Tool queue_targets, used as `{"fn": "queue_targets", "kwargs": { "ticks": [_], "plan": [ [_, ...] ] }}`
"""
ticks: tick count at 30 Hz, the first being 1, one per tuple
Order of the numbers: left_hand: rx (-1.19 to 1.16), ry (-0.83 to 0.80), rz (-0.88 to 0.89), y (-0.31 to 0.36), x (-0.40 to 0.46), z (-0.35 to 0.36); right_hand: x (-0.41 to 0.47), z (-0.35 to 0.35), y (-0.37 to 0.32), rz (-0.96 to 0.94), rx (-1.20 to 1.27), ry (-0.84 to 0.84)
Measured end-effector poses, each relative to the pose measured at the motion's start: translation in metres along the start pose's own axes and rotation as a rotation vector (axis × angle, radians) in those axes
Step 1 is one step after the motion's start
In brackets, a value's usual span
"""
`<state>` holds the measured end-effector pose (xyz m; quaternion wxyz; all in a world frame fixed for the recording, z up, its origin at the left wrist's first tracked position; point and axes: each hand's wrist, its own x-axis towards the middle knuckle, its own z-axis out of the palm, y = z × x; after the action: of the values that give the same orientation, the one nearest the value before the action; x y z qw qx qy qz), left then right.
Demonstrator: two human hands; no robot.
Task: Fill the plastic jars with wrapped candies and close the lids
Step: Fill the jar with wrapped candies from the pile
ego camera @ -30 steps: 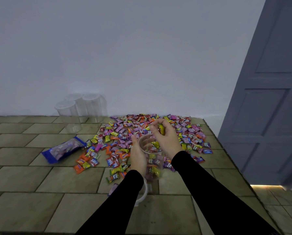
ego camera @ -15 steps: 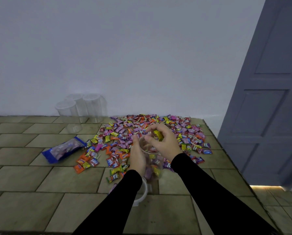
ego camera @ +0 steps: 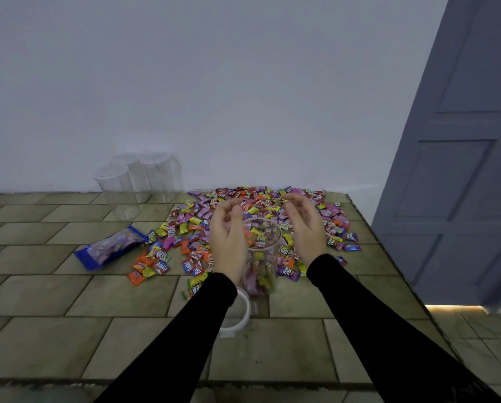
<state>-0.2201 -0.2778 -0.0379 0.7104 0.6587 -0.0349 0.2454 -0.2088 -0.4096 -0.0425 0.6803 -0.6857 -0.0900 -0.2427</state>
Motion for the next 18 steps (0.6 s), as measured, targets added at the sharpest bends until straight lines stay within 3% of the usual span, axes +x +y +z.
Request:
{"fn": "queue_targets", "kwargs": {
  "ticks": [4,8,14,18],
  "plan": [
    [0.216,-0.053,0.269,0.025,-0.009,0.024,-0.003,-0.030,0.023,0.072,-0.125,0.053],
    [0.356,-0.268,0.385,0.028,-0.031,0.054,-0.007,-0.061,0.049,0.167,-0.237,0.092],
    [0.690,-0.576,0.166,-0.026,-0.053,0.085,-0.010,-0.105,0.080,0.259,-0.559,0.036],
    [0.968,-0.652,0.076,-0.053,-0.063,0.095,-0.010,-0.122,0.088,0.290,-0.727,-0.017]
  ]
}}
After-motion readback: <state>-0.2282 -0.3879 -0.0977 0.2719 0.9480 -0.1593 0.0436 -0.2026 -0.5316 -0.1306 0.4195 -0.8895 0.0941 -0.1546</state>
